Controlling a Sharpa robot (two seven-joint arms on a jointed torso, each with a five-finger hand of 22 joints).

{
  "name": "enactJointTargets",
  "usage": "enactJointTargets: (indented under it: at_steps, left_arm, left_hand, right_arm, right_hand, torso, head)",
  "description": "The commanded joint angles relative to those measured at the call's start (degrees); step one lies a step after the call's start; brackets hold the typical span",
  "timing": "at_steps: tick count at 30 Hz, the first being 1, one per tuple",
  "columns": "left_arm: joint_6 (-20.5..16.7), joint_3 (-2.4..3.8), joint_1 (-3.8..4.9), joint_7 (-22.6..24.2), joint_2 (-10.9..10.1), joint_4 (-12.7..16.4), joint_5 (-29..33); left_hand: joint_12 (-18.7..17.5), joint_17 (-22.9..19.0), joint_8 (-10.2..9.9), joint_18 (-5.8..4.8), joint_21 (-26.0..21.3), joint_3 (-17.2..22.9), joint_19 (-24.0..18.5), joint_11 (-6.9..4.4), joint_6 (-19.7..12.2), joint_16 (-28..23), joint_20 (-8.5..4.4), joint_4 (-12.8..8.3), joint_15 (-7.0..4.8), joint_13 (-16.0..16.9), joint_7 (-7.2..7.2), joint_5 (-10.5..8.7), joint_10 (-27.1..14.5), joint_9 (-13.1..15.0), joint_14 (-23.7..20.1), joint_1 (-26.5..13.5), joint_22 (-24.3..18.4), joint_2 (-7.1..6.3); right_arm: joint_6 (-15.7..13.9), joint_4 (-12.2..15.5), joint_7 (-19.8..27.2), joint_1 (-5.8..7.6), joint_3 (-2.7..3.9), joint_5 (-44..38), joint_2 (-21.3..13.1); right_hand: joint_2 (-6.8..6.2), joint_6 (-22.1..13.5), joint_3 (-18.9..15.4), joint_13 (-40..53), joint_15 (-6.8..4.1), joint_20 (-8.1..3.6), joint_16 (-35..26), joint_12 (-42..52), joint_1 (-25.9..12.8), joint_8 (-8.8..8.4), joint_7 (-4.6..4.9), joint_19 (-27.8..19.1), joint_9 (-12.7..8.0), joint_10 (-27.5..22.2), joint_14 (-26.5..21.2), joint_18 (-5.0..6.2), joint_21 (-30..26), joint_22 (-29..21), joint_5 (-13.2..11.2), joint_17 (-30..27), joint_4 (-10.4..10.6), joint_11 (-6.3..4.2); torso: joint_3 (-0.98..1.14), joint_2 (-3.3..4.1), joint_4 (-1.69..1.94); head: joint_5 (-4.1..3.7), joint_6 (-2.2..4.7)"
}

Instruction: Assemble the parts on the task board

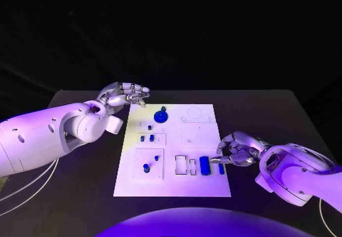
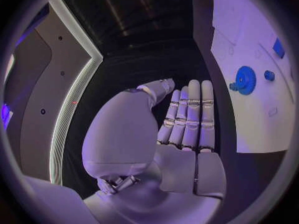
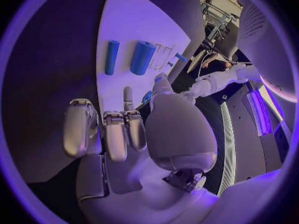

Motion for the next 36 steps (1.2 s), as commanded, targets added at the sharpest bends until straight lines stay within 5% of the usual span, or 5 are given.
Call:
enactJointTargets:
  at_steps: [1,11,26,36]
  left_arm:
    - [0.9,0.03,-0.05,0.8,0.0,0.3,0.1]
    - [1.0,0.05,-0.08,0.8,-0.1,0.5,0.1]
    - [1.1,0.05,-0.07,0.5,-0.2,0.7,0.1]
    - [1.1,0.06,-0.07,0.4,-0.3,0.7,0.1]
  left_hand:
    - [0.1,-0.1,-0.2,0.66,-0.2,-0.3,0.1,-0.04,-0.4,-0.2,0.23,0.0,0.18,0.1,0.7,0.1,-0.5,-0.1,-0.2,-0.5,-0.1,-0.08]
    - [0.1,-0.1,-0.2,0.66,-0.2,-0.3,0.1,-0.04,-0.4,-0.2,0.23,0.0,0.18,0.1,0.7,0.1,-0.5,-0.1,-0.2,-0.5,-0.1,-0.08]
    - [0.2,-0.1,-0.2,0.67,-0.4,-0.4,0.1,-0.05,-0.4,-0.2,0.25,0.1,0.19,0.1,0.69,0.12,-0.5,-0.1,-0.2,-0.5,-0.2,-0.03]
    - [0.2,-0.1,-0.2,0.67,-0.4,-0.4,0.1,-0.05,-0.4,-0.2,0.25,0.1,0.19,0.1,0.69,0.12,-0.5,-0.1,-0.2,-0.5,-0.2,-0.03]
  right_arm:
    - [2.4,-0.3,-3.5,-0.69,-0.01,-2.8,1.1]
    - [2.4,-2.2,-4.5,-2.23,-0.02,-3.0,4.6]
    - [6.0,-4.2,-7.7,-3.31,-0.02,-6.7,7.5]
    - [4.9,-5.1,-9.7,-3.95,-0.02,-11.4,8.3]
  right_hand:
    - [-0.07,0.4,-0.3,11.1,0.04,-0.1,0.3,0.1,-0.8,0.11,-0.03,1.2,-0.1,3.7,4.9,-0.7,0.1,10.8,0.3,8.9,0.0,-0.26]
    - [0.29,0.8,-0.2,10.9,-0.02,-0.14,0.3,-0.1,-1.2,0.17,-0.14,1.2,-0.2,3.6,4.8,-0.65,-0.1,10.8,0.4,8.8,0.0,-0.34]
    - [0.68,2.7,-0.2,10.6,-0.36,-0.4,0.3,-0.6,-3.2,0.49,-0.7,1.1,-0.4,3.3,4.8,-0.65,-0.1,10.8,0.4,9.0,0.0,-0.79]
    - [3.0,4.7,1.7,10.7,-0.99,-1.01,0.4,-0.7,4.6,0.18,-1.36,1.1,-1.3,3.4,4.9,-0.66,0.0,10.7,0.1,9.2,-0.6,-1.45]
  torso:
    - [-0.08,0.06,-0.01]
    - [-0.14,0.13,0.21]
    - [-0.3,0.21,0.48]
    - [-0.34,0.17,0.67]
  head:
    - [0.23,-0.23]
    - [0.47,-0.46]
    - [0.47,-0.59]
    - [0.44,-0.58]
